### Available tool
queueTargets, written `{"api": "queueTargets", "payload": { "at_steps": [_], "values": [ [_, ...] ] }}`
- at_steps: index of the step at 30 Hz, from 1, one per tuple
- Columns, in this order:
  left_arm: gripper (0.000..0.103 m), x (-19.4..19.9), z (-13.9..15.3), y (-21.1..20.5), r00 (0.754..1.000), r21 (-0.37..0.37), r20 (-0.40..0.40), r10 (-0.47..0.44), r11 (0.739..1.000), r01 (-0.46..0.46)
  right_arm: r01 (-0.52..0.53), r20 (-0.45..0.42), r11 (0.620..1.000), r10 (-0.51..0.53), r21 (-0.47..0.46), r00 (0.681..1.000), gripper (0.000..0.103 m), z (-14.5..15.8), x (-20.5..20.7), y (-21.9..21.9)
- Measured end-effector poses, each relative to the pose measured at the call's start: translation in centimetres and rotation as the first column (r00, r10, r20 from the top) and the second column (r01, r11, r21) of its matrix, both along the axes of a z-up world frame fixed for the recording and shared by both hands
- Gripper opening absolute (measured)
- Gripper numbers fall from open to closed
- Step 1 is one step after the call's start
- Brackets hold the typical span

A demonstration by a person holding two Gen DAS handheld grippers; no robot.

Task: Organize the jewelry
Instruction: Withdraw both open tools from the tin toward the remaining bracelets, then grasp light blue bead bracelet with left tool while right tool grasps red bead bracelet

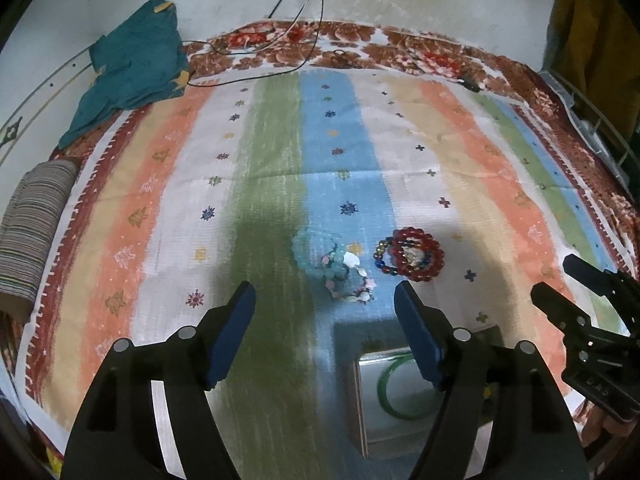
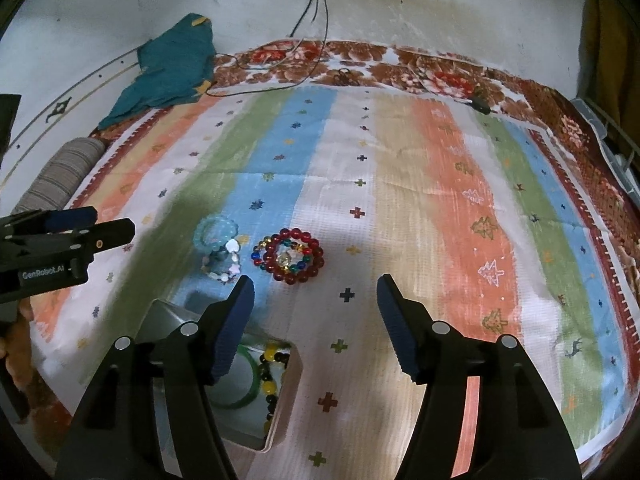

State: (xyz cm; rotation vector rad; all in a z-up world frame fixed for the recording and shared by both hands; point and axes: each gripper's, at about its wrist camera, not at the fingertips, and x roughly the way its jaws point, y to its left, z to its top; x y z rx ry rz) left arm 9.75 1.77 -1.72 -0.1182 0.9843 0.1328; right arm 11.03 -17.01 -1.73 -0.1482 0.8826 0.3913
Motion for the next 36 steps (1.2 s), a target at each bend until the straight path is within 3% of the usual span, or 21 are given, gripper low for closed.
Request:
{"api": "queueTargets", "payload": {
  "at_steps": [26, 36],
  "values": [
    [0.078, 3.3, -1.6, 0.2, 0.999, 0.029, -0.053, 0.005, 1.0, -0.004, 0.001, -0.022, 0.999, -0.002, -0.033, 1.0, 0.073, -1.4, 3.2, 0.6],
    [0.078, 5.1, -3.1, 1.5, 0.995, 0.018, -0.093, 0.032, 0.999, -0.03, 0.0, -0.076, 1.0, -0.002, -0.026, 0.997, 0.074, -2.8, 5.2, 1.0]
  ]
}}
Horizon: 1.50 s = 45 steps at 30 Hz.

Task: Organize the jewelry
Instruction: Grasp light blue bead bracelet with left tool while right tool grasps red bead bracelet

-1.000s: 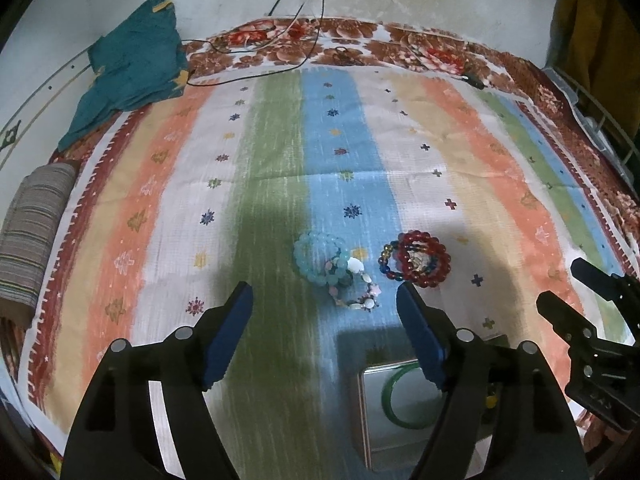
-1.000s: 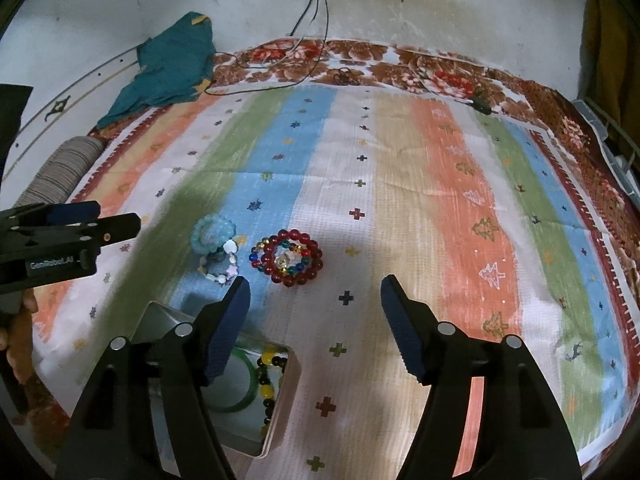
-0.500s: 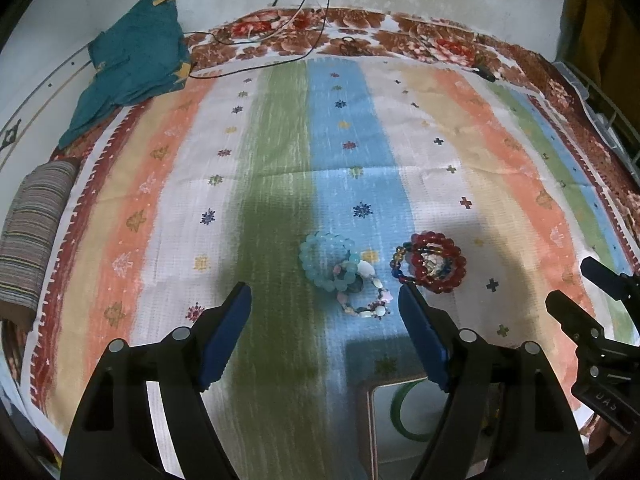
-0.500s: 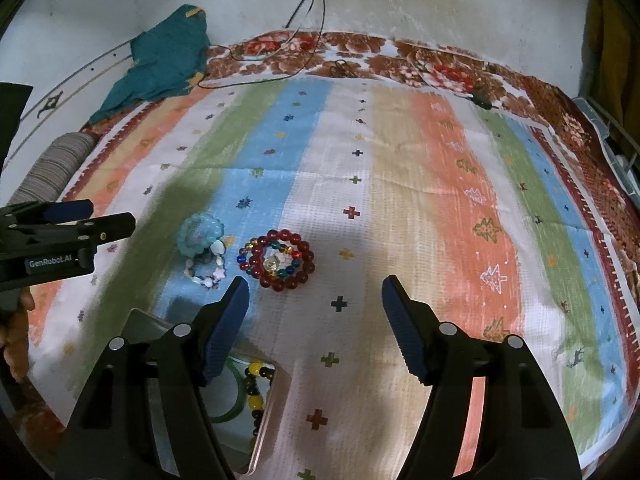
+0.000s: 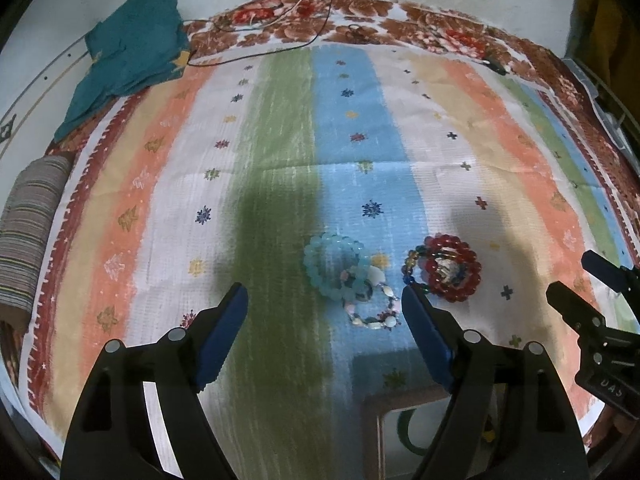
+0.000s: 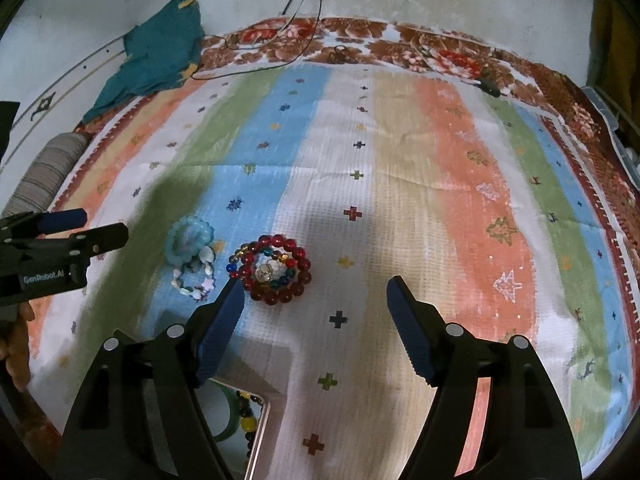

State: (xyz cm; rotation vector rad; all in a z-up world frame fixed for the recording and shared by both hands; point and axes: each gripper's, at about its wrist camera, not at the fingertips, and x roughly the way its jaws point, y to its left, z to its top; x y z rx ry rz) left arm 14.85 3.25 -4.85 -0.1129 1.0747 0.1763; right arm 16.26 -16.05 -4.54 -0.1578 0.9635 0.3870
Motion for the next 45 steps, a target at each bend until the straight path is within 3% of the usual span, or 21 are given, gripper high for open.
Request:
{"api": "queueTargets", "payload": {
  "at_steps": [25, 45],
  "values": [
    [0.079, 3.6, -4.1, 1.7, 0.995, 0.025, -0.095, 0.011, 1.0, -0.009, 0.021, -0.056, 0.996, -0.026, -0.083, 0.998, 0.074, -3.8, 3.5, 0.4],
    [0.08, 6.0, -7.0, 3.9, 0.988, 0.003, -0.15, 0.034, 0.999, -0.034, -0.001, -0.099, 0.989, -0.013, -0.145, 0.995, 0.074, -6.1, 5.8, 2.0]
  ]
}}
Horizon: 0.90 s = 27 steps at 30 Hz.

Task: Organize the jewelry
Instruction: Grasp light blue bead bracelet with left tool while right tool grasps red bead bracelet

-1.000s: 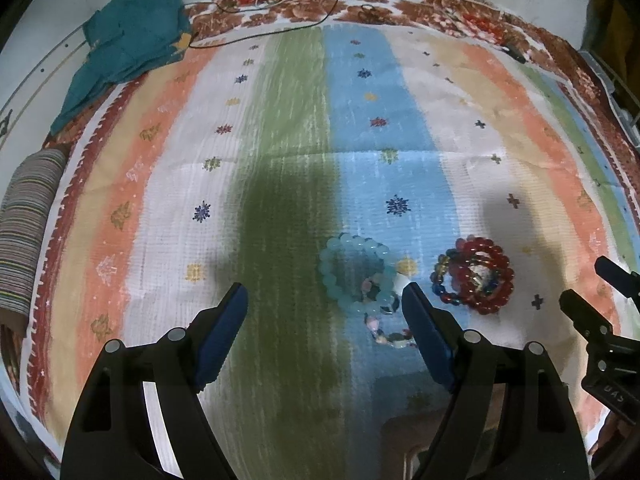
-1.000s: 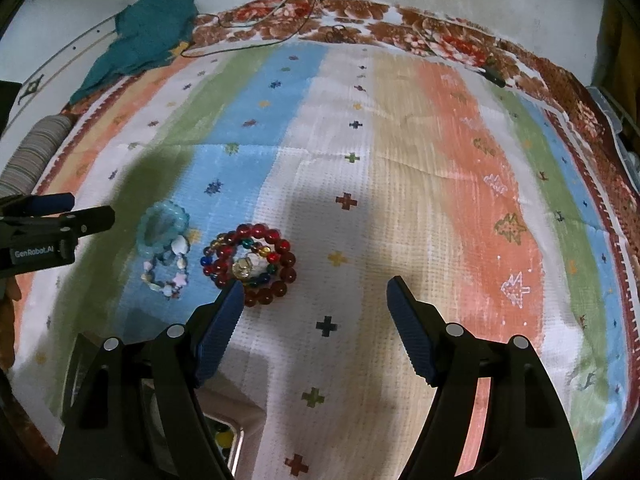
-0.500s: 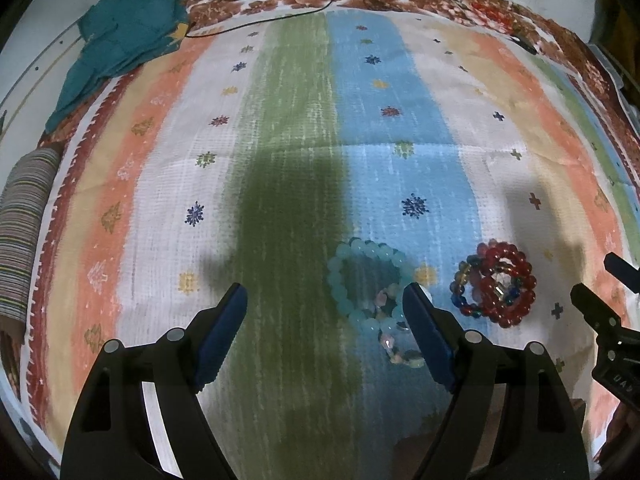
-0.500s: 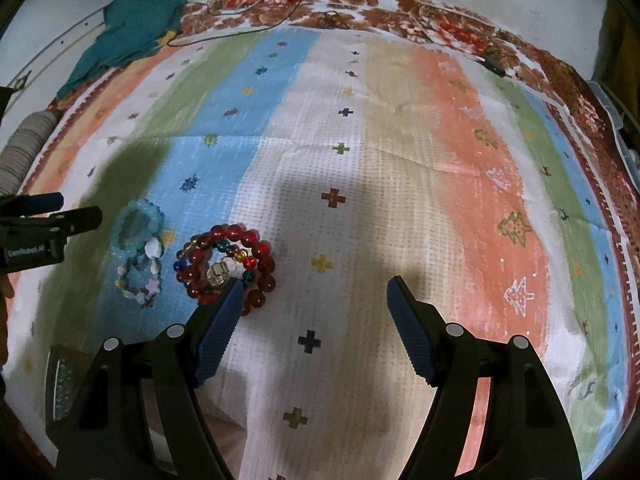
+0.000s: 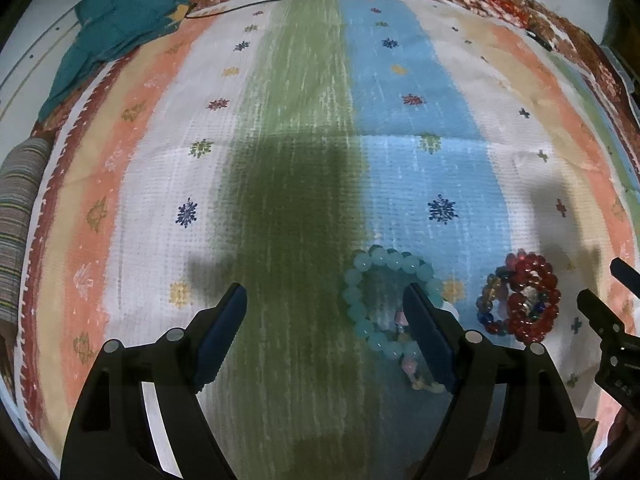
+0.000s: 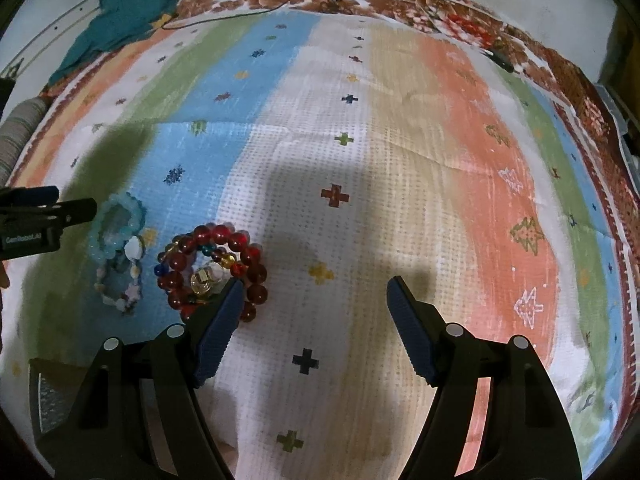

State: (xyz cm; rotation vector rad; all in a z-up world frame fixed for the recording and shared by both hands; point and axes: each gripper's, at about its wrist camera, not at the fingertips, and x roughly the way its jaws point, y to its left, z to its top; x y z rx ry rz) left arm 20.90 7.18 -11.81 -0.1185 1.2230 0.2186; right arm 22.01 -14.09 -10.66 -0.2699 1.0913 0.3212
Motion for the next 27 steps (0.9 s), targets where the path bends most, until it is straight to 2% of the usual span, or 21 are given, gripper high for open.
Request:
{"api": "queueTargets", "payload": {
  "at_steps": [9, 17, 21, 27],
  "values": [
    [0.08, 0.6, -2.4, 0.5, 0.998, 0.027, -0.063, -0.013, 1.0, 0.015, 0.005, -0.027, 0.999, -0.006, -0.04, 1.0, 0.074, -1.8, 0.8, 0.6],
    [0.084, 1.1, -3.1, 0.4, 0.997, 0.044, -0.07, -0.024, 0.999, 0.027, -0.007, -0.062, 1.0, 0.006, -0.016, 0.998, 0.074, -2.7, 1.2, 1.1],
    [0.084, 1.2, -3.2, 0.4, 0.997, 0.042, -0.064, -0.032, 0.998, 0.035, 0.02, -0.075, 1.0, -0.019, 0.011, 0.997, 0.076, -3.3, 1.6, 0.8],
    [0.08, 1.0, -3.5, 0.3, 0.998, 0.038, -0.05, -0.048, 0.998, 0.05, 0.017, -0.054, 1.0, -0.018, -0.018, 0.998, 0.076, -3.8, 1.6, 1.5]
  ]
}}
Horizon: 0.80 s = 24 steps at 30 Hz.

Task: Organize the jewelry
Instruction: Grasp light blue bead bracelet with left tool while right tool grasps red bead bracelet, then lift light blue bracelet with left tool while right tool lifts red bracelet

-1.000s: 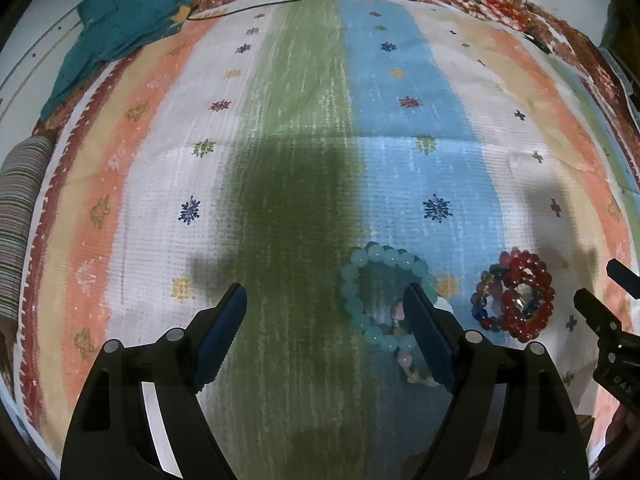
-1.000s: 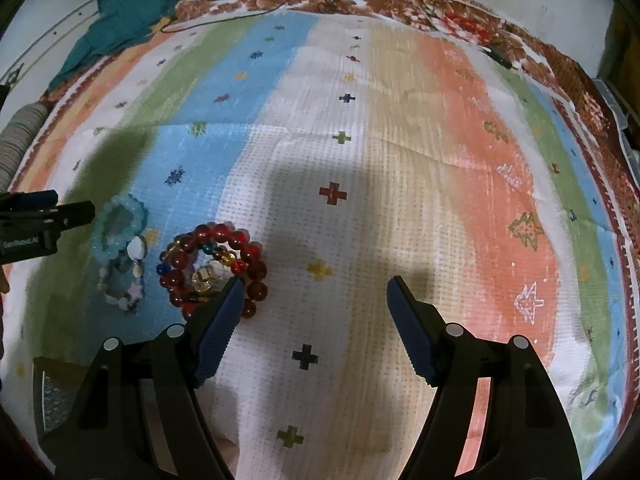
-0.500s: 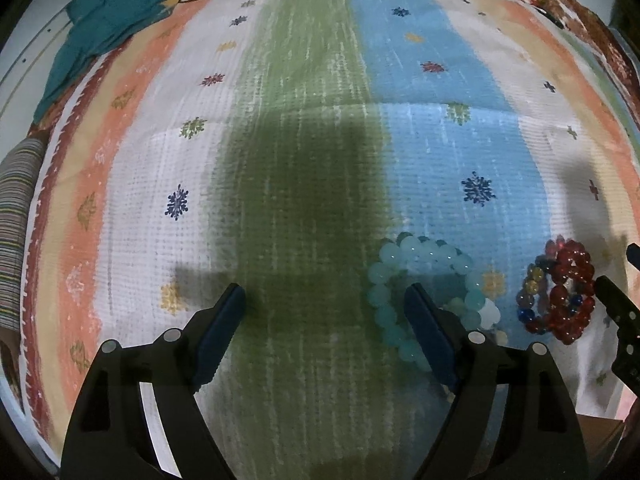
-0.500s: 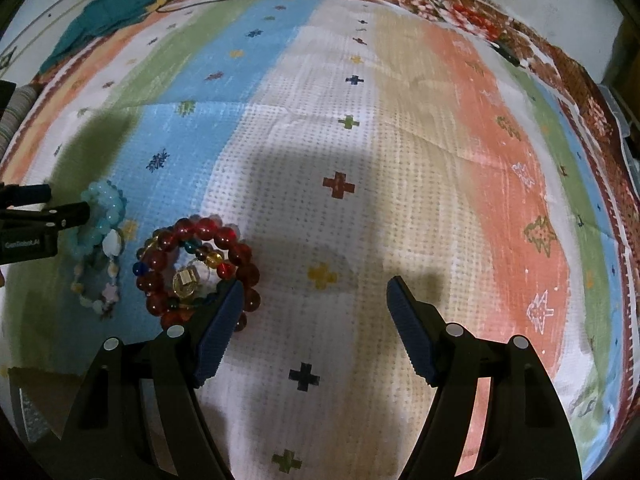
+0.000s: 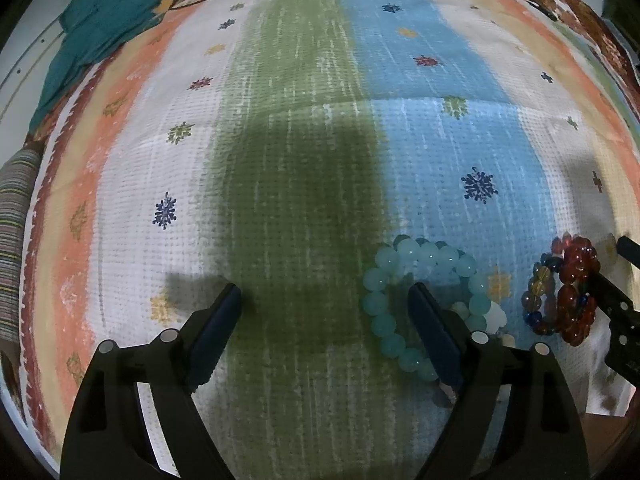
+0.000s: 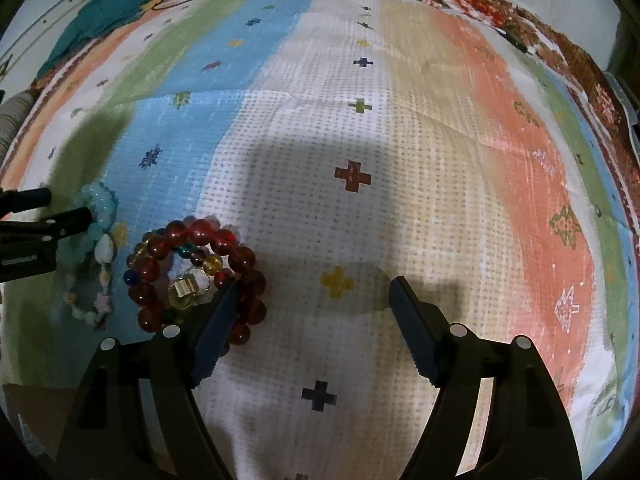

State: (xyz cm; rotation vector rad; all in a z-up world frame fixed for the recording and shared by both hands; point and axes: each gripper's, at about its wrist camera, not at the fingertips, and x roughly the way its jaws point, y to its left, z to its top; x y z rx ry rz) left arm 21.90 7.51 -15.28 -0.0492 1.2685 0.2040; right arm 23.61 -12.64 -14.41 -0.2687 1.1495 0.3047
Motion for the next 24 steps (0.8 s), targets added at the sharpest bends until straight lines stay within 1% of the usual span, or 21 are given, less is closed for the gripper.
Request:
{"api": "queueTargets", "payload": {
  "at_steps": [2, 4, 5, 6, 7, 8, 9, 10, 11, 12, 17, 24],
  "values": [
    [0.071, 0.0, 0.2, -0.1, 1.0, -0.003, 0.005, -0.004, 1.0, 0.004, -0.002, -0.001, 1.0, 0.002, 0.004, 1.0, 0.076, 0.0, 0.0, -0.1],
    [0.053, 0.1, 0.4, -0.1, 1.0, -0.007, 0.009, 0.0, 1.0, 0.0, -0.01, -0.004, 1.0, 0.01, 0.009, 1.0, 0.076, 0.0, 0.1, -0.3],
    [0.049, 0.1, 0.5, -0.1, 1.0, -0.011, 0.01, 0.002, 1.0, -0.002, -0.011, -0.005, 1.0, 0.011, 0.013, 1.0, 0.073, 0.1, 0.1, -0.4],
    [0.039, 0.1, 0.5, 0.0, 1.0, -0.014, 0.009, 0.004, 1.0, -0.004, -0.013, -0.007, 1.0, 0.013, 0.023, 1.0, 0.07, 0.1, 0.0, -0.5],
    [0.024, 0.1, 0.6, 0.0, 1.0, -0.012, 0.008, 0.006, 1.0, -0.006, -0.016, -0.008, 0.999, 0.016, 0.028, 1.0, 0.061, 0.1, 0.0, -0.5],
    [0.014, 0.1, 0.6, 0.1, 1.0, -0.005, 0.006, 0.014, 1.0, -0.014, -0.024, -0.004, 0.999, 0.024, 0.028, 1.0, 0.048, 0.3, -0.1, -0.4],
    [0.011, 0.1, 0.6, 0.1, 1.0, -0.002, 0.004, 0.022, 1.0, -0.022, -0.029, -0.001, 0.999, 0.029, 0.027, 1.0, 0.041, 0.4, -0.2, -0.4],
    [0.011, 0.1, 0.6, 0.2, 1.0, -0.005, 0.005, 0.023, 1.0, -0.023, -0.033, 0.002, 0.999, 0.033, 0.025, 0.999, 0.028, 0.5, -0.3, -0.2],
    [0.011, 0.1, 0.6, 0.2, 1.0, -0.003, 0.006, 0.02, 1.0, -0.02, -0.037, 0.001, 0.999, 0.037, 0.028, 0.999, 0.018, 0.5, -0.3, -0.2],
    [0.011, 0.1, 0.7, 0.2, 1.0, -0.002, 0.006, 0.017, 1.0, -0.017, -0.043, -0.006, 0.998, 0.043, 0.04, 0.999, 0.014, 0.5, -0.4, -0.1],
    [0.011, -0.1, 1.3, 0.2, 1.0, -0.012, 0.01, 0.023, 1.0, -0.023, -0.043, 0.013, 0.998, 0.042, 0.043, 0.999, 0.014, 1.1, -0.9, -0.2],
    [0.011, -1.2, 4.0, -0.7, 0.998, -0.021, 0.067, -0.002, 1.0, 0.003, -0.044, 0.077, 0.997, 0.039, 0.068, 0.996, 0.014, 4.1, -2.2, -0.6]
  ]
}}
